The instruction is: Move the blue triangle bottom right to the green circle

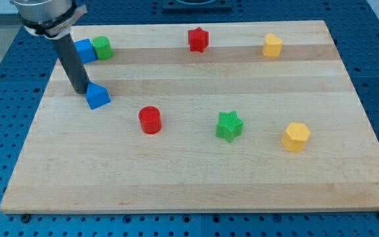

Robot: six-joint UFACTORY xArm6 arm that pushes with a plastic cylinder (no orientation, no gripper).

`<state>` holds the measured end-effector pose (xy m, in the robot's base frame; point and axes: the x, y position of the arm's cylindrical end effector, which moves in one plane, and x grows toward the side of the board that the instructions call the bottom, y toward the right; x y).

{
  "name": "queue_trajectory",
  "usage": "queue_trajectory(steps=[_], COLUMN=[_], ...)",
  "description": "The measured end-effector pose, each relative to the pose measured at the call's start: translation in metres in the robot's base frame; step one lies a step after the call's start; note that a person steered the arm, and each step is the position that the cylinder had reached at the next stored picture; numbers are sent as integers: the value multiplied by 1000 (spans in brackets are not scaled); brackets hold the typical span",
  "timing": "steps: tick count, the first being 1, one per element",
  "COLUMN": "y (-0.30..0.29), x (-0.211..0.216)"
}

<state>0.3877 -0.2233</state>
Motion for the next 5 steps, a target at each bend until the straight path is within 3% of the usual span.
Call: queue_trajectory(steps=[1, 2, 3, 4, 5], y=[-3, -39, -28, 18, 26], x=[3, 46, 58, 41, 39])
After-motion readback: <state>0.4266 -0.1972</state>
